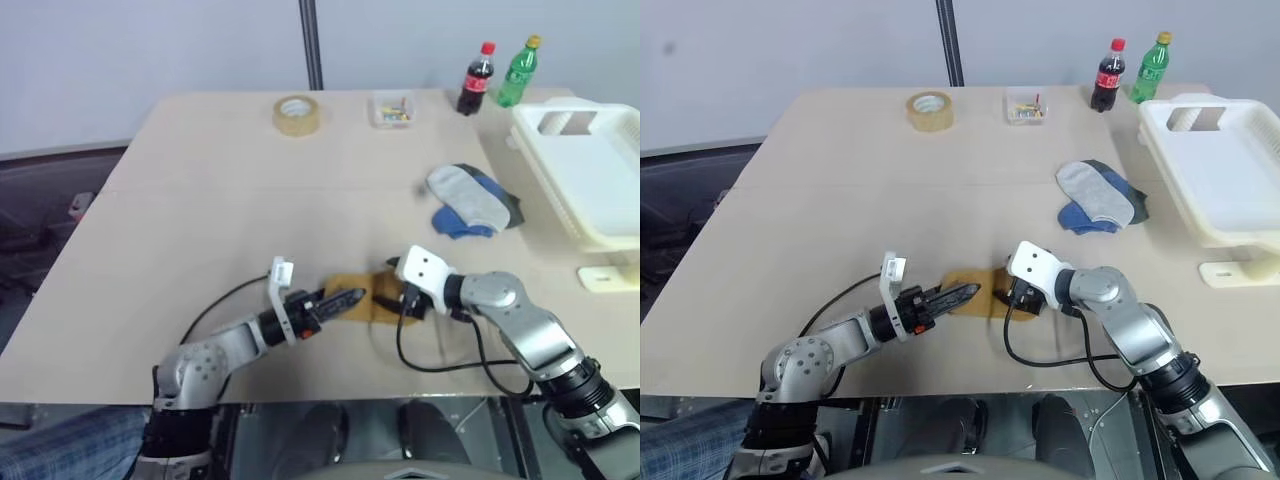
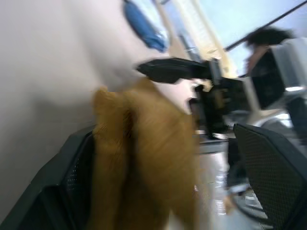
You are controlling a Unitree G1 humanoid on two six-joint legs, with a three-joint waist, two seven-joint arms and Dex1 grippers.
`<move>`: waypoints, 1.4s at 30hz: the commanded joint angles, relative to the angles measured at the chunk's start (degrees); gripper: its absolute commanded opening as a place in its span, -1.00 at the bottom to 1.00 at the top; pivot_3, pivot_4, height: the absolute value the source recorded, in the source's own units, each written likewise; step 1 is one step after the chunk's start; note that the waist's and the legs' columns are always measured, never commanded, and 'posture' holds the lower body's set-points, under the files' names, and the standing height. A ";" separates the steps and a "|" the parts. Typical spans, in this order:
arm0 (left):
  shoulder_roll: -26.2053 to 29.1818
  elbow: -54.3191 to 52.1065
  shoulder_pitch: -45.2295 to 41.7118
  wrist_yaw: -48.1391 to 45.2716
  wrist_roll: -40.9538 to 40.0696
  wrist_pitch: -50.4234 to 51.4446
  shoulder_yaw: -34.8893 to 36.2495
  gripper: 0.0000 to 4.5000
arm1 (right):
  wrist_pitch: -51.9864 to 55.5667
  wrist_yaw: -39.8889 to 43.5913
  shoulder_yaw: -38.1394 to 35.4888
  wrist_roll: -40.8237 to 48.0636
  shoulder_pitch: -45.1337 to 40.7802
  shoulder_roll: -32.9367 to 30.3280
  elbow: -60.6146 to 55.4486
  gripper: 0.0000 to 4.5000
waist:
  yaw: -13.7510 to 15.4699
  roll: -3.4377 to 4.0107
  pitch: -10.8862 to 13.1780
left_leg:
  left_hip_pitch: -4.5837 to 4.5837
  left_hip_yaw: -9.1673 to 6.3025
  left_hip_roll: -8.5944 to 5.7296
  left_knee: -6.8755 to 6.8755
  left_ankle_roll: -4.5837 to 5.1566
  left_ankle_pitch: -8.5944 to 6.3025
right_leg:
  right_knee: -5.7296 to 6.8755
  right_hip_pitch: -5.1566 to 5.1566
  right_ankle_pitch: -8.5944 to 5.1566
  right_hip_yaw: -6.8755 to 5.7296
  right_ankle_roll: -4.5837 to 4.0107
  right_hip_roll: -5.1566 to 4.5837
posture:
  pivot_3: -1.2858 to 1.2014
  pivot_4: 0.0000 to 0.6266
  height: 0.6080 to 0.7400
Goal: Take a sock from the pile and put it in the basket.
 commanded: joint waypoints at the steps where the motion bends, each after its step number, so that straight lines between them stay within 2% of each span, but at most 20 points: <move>1: -0.35 -1.37 -1.19 -0.10 -5.51 2.42 1.91 0.99 | -0.23 -0.86 -0.34 -1.30 0.20 0.14 0.45 0.70 | -0.10 0.00 0.00 | 0.00 0.00 0.00 0.00 0.00 0.00 | 0.00 0.00 0.00 0.00 0.00 0.00 | 0.03 -0.52 0.98; 16: -3.61 2.55 -6.58 -2.48 -5.28 1.77 -1.64 0.99 | 1.38 -2.22 -2.99 -1.19 0.99 -0.30 -0.86 0.70 | -0.10 -0.01 0.01 | -0.05 0.00 0.00 0.00 -0.01 0.01 | -0.05 0.00 0.00 0.00 0.00 0.00 | 0.03 -0.52 0.98; 30: -2.30 -0.46 -6.63 -3.79 -9.11 3.73 -1.32 0.99 | 4.21 -3.62 -2.20 -2.84 -0.09 -0.29 1.07 0.70 | 0.00 -0.01 0.01 | -0.04 0.00 0.00 0.00 -0.01 0.01 | -0.06 0.00 0.00 -0.01 0.00 0.00 | 0.03 -0.52 0.98; 37: -4.92 3.22 -8.22 -3.15 -4.48 -0.83 -2.96 0.99 | 8.55 -2.52 -5.48 0.52 -0.23 -0.82 -3.27 0.70 | 0.30 -0.03 0.02 | -0.06 -0.01 -0.01 0.00 -0.01 0.01 | -0.08 0.00 0.00 -0.01 0.00 -0.02 | 0.03 -0.52 0.98; 42: -7.22 7.50 -10.45 -3.85 0.71 -5.44 -4.07 0.99 | 15.95 1.34 -10.30 6.09 1.02 -5.21 -9.84 0.70 | 1.10 -0.03 0.04 | -0.18 -0.04 -0.02 -0.01 -0.01 0.00 | -0.19 -0.04 0.00 -0.05 0.00 -0.02 | 0.03 -0.52 0.98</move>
